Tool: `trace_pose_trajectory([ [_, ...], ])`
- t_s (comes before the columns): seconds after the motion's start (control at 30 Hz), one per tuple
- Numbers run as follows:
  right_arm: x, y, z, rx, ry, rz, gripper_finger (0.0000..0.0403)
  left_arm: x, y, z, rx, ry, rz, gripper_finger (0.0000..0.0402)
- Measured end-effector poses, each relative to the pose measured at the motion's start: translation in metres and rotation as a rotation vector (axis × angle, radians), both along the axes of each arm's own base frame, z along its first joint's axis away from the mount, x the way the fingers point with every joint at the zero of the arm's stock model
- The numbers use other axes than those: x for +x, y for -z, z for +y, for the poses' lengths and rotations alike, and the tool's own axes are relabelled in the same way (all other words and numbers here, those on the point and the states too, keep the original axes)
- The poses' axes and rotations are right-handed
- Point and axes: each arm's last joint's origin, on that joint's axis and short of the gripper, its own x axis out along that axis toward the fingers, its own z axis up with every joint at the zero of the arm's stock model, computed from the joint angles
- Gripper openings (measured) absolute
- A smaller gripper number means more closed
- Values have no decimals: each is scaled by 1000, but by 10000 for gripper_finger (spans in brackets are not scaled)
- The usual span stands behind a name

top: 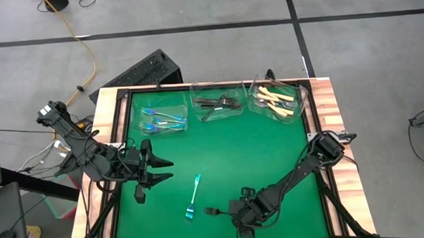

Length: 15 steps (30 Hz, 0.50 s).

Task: Sort silverware by color (type)
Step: Put the brown fork into the middle transparent bin

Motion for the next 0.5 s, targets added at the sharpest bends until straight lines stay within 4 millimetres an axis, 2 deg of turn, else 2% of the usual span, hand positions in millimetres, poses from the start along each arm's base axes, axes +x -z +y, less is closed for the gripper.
trace_pose_trajectory([
  [0.2, 3, 0, -7, -4, -3, 21, 212, 0, 0, 0, 0, 0, 1, 148],
  [0.5, -1, 4, -12, -55, 0, 76, 129, 0, 0, 0, 1, 0, 2, 148],
])
